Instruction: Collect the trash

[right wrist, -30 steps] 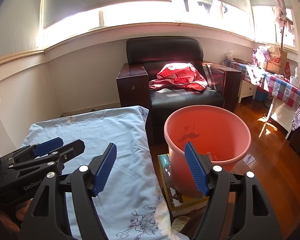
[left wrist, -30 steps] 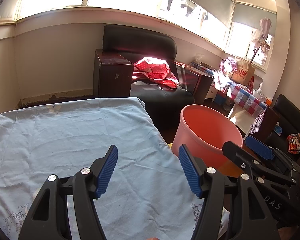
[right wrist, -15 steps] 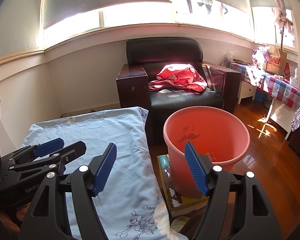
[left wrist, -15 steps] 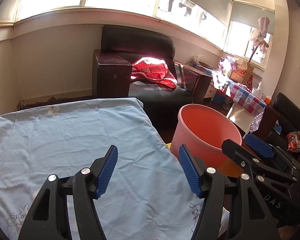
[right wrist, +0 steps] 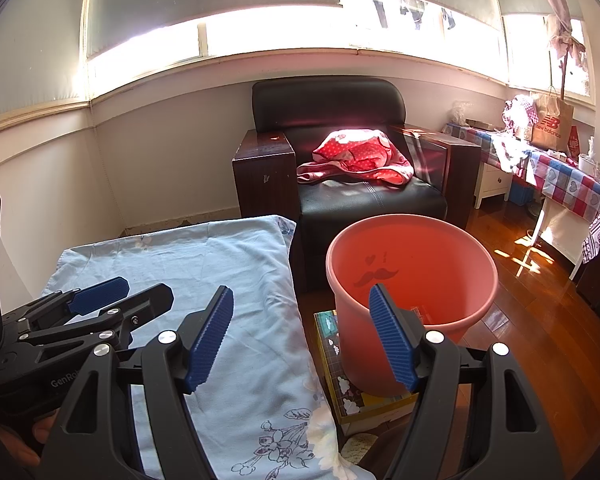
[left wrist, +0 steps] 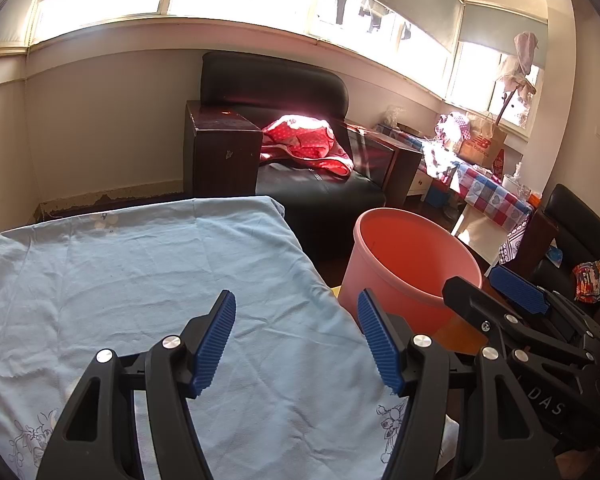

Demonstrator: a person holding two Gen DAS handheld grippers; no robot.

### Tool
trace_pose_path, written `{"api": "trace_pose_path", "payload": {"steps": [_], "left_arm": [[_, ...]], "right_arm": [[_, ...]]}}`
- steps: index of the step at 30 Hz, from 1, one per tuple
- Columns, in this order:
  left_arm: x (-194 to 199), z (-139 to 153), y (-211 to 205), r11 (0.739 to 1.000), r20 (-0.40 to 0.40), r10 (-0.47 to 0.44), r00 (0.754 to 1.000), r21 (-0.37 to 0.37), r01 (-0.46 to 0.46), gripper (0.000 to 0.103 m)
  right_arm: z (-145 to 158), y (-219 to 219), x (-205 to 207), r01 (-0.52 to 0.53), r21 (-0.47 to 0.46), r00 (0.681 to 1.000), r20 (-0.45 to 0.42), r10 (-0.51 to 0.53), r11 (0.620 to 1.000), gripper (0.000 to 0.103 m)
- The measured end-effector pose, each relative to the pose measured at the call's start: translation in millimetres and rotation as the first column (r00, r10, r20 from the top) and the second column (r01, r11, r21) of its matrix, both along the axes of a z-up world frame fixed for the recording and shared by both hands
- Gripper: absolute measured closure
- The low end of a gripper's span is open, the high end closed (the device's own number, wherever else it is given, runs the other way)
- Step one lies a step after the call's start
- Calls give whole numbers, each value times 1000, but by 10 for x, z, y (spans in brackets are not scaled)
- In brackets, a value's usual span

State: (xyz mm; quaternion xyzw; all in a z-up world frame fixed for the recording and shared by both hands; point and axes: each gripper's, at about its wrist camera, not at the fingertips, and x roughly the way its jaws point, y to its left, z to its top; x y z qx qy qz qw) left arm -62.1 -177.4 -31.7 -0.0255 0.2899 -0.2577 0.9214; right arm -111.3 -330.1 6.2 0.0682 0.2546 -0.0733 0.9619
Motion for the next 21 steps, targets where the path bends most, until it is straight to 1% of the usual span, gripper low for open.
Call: {"api": "trace_pose_path", "payload": {"steps": [21], "left_arm": [[-29,13,-22,1000,-10,-1,1000,-4,1,40]], "right_arm": [[20,-5,-11,0,1,1000,-1,0,1000,32]]}}
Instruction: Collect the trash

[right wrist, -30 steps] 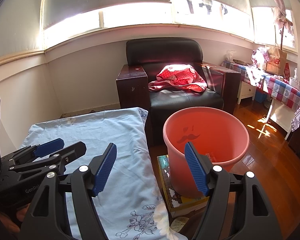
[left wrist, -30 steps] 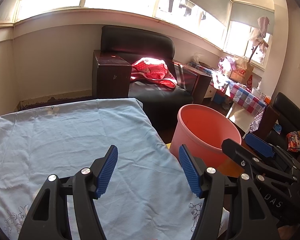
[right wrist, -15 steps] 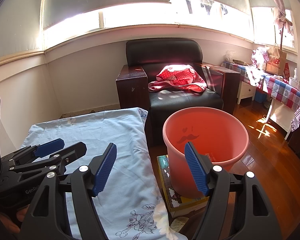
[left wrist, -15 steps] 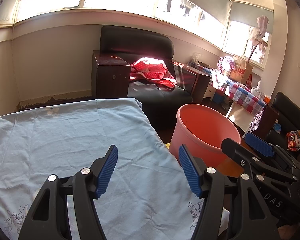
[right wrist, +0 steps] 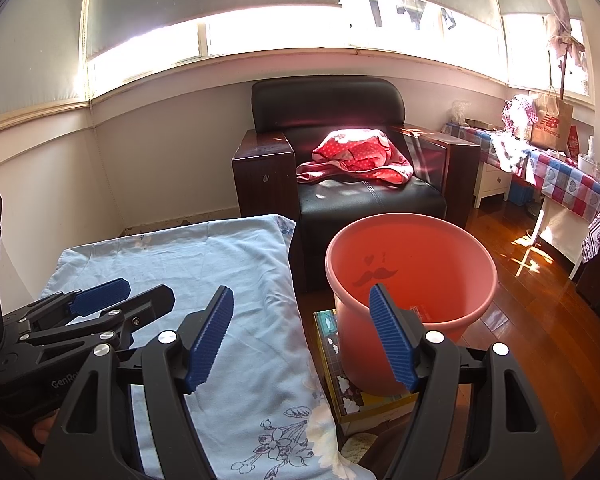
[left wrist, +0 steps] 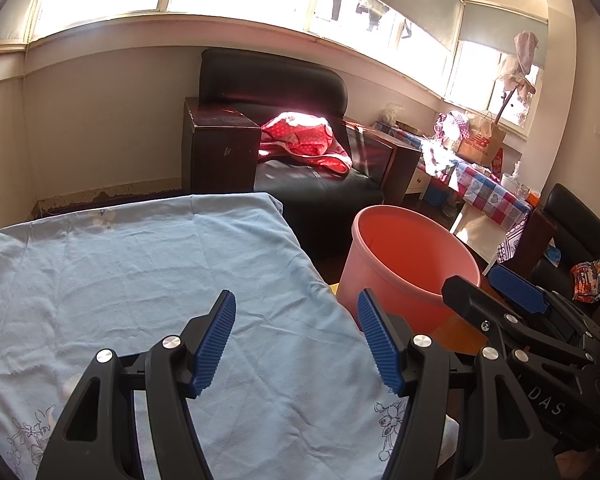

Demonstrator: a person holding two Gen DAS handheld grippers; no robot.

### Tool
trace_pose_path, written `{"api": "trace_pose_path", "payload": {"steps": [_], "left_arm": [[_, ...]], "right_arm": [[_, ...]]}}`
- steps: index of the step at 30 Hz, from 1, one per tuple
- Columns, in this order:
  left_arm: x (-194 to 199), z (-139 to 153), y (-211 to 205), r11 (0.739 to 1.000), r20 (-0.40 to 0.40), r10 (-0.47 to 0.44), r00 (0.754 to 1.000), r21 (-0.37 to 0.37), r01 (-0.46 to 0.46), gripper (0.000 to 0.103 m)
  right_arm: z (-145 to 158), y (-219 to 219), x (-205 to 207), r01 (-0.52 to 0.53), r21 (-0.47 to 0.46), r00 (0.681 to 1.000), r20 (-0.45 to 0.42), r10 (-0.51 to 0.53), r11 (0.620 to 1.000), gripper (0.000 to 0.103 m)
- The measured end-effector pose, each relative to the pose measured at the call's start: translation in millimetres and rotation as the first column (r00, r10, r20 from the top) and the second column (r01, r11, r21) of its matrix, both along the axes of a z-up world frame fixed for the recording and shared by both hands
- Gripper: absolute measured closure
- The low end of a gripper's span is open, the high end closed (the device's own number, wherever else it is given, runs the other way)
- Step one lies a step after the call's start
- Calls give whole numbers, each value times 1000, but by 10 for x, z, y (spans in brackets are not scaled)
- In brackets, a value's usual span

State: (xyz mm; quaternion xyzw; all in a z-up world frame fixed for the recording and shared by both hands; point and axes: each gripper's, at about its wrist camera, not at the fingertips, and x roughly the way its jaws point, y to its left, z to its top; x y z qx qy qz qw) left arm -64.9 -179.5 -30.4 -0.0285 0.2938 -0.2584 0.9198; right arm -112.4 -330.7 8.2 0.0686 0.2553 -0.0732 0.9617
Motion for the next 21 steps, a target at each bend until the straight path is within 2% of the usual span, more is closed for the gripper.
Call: {"api": "trace_pose_path", "payload": {"steps": [21], "left_arm": [[-8,-31,-13,1000,-4,-3,1000,11,4,41]], "right_arm": [[11,-2,-18,-1,3,1000,-4,1,1000,32]]}}
